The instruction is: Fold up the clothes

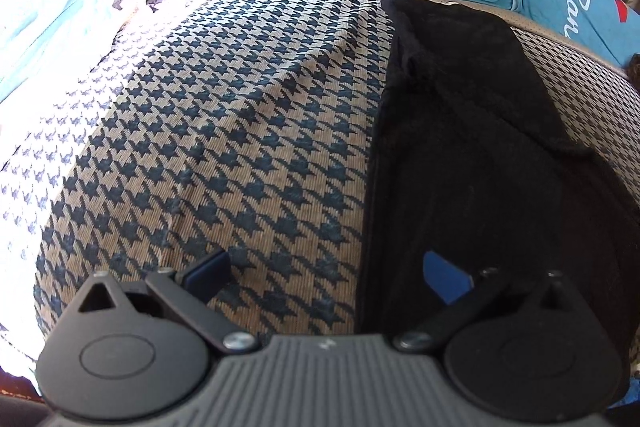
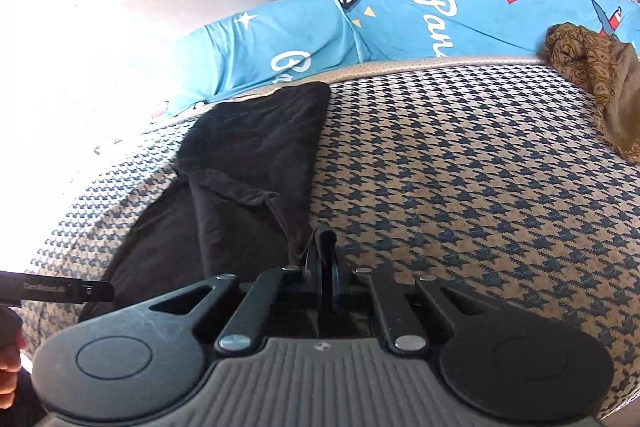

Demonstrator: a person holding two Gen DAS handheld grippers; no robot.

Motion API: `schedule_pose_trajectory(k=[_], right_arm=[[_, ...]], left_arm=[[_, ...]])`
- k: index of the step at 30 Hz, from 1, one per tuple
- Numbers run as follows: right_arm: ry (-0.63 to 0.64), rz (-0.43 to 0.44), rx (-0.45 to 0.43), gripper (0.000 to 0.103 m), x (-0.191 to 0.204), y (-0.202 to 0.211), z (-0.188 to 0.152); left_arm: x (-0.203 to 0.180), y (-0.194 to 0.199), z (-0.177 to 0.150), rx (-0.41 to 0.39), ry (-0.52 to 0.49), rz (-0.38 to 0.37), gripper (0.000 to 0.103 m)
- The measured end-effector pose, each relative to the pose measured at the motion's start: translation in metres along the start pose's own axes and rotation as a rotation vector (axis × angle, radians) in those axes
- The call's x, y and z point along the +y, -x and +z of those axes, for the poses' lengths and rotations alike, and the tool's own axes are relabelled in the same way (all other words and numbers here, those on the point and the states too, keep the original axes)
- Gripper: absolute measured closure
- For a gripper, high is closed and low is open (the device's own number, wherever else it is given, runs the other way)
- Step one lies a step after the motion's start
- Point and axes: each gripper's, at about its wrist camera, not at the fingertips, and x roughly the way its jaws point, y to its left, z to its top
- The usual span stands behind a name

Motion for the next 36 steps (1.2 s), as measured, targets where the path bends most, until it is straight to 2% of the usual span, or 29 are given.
schedule_pose_trajectory(k=[6,10,15,20,25,36], right_arm=[[0.08,0.171,-0.045,0.097,0.05,0.027,-0.006],[0.101,0.287,-0.052,0.097,0.08,0.039,-0.012],[0.146,0.382,-0.039,0.097,0.111,0.042,-0.02],[0.192,0.388,-0.003,0.097,0.126,0.028,-0.034],[0.24,0.391,0.034,0.097,0.14,0.014,-0.048],[0.323,0.398,0.105,0.096,0.165,-0.013,-0.075]], left_arm=[[0.003,0.005,-0.003,-0.005,0.013,-0.039,0.0],[0.012,0.011,-0.005,-0.013,0.05,-0.107,0.0],[0.028,0.016,-0.007,-0.02,0.125,-0.182,0.0],[0.048,0.02,-0.009,-0.039,0.199,-0.21,0.0],[0.064,0.02,-0.01,-0.049,0.256,-0.208,0.0],[0.065,0.02,-0.011,-0.052,0.254,-0.177,0.0]])
